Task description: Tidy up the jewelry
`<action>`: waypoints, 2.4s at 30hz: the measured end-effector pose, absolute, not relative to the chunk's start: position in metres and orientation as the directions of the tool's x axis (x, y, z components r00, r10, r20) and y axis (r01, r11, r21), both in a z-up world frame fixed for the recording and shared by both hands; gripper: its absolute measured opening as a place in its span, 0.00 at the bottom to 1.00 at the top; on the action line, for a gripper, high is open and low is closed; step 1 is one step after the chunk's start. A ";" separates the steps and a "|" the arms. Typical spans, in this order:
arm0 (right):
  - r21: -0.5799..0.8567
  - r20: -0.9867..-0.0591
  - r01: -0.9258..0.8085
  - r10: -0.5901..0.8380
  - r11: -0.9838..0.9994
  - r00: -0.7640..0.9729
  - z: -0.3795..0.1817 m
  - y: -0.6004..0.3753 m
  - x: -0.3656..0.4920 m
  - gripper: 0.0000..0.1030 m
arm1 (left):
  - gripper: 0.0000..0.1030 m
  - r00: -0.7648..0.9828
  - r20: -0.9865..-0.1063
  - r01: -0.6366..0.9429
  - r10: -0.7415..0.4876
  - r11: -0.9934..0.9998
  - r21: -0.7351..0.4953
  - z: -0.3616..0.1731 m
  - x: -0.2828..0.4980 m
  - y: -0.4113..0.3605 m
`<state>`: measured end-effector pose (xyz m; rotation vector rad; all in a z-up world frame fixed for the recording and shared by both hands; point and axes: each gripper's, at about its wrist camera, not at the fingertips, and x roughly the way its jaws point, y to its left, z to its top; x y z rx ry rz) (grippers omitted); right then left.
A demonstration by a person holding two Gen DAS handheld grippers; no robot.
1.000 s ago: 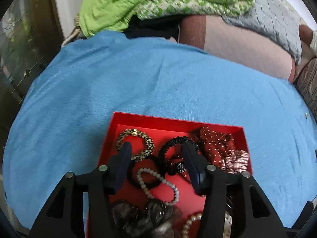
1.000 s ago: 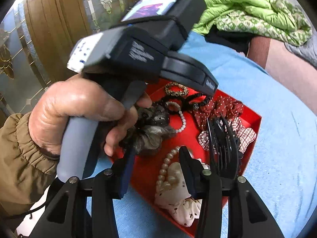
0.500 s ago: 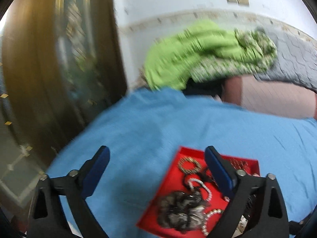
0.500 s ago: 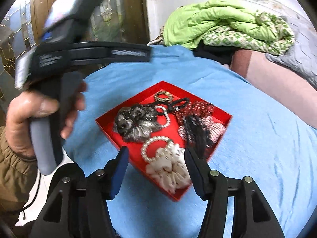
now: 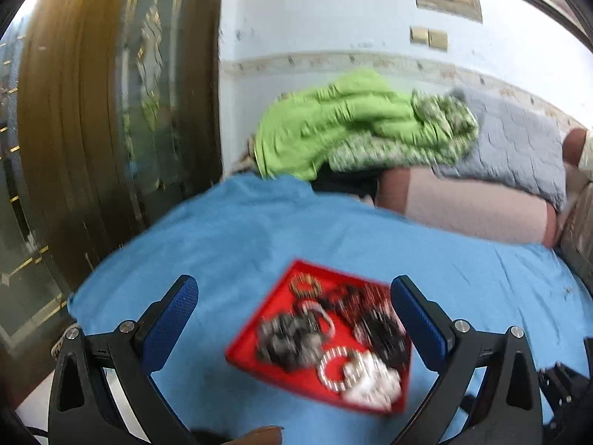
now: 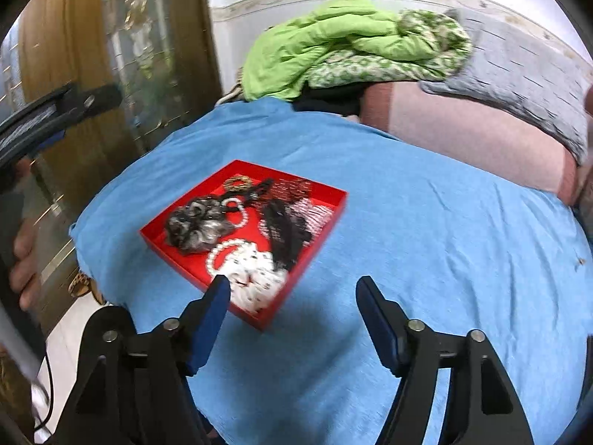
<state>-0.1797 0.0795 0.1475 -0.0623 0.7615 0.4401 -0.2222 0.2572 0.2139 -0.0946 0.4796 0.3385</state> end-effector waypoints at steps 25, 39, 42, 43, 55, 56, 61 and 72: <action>0.077 -0.695 -0.333 0.290 0.940 0.658 0.133 0.058 -0.184 0.78 | 1.00 0.691 -0.673 -0.319 0.263 0.947 0.043 0.152 -0.216 0.226; 0.064 -0.714 -0.307 0.258 0.950 0.650 0.123 0.059 -0.176 0.80 | 1.00 0.664 -0.710 -0.292 0.234 0.955 0.041 0.137 -0.206 0.226; 0.056 -0.718 -0.303 0.249 0.951 0.650 0.121 0.060 -0.175 0.80 | 1.00 0.658 -0.718 -0.285 0.227 0.958 0.041 0.134 -0.204 0.226; 0.052 -0.718 -0.302 0.246 0.952 0.651 0.120 0.060 -0.175 0.80 | 1.00 0.655 -0.722 -0.283 0.223 0.958 0.039 0.133 -0.203 0.226; 0.035 -0.728 -0.300 0.230 0.953 0.646 0.114 0.065 -0.170 0.80 | 1.00 0.636 -0.744 -0.270 0.203 0.962 0.032 0.122 -0.197 0.229; 0.034 -0.728 -0.299 0.229 0.954 0.646 0.114 0.065 -0.169 0.80 | 1.00 0.634 -0.747 -0.271 0.200 0.962 0.028 0.121 -0.197 0.230; 0.029 -0.729 -0.291 0.219 0.956 0.648 0.113 0.067 -0.167 0.81 | 1.00 0.627 -0.754 -0.277 0.194 0.961 0.016 0.117 -0.194 0.236; 0.004 -0.742 -0.291 0.198 0.957 0.641 0.111 0.080 -0.160 0.82 | 1.00 0.612 -0.771 -0.285 0.177 0.958 -0.007 0.106 -0.192 0.248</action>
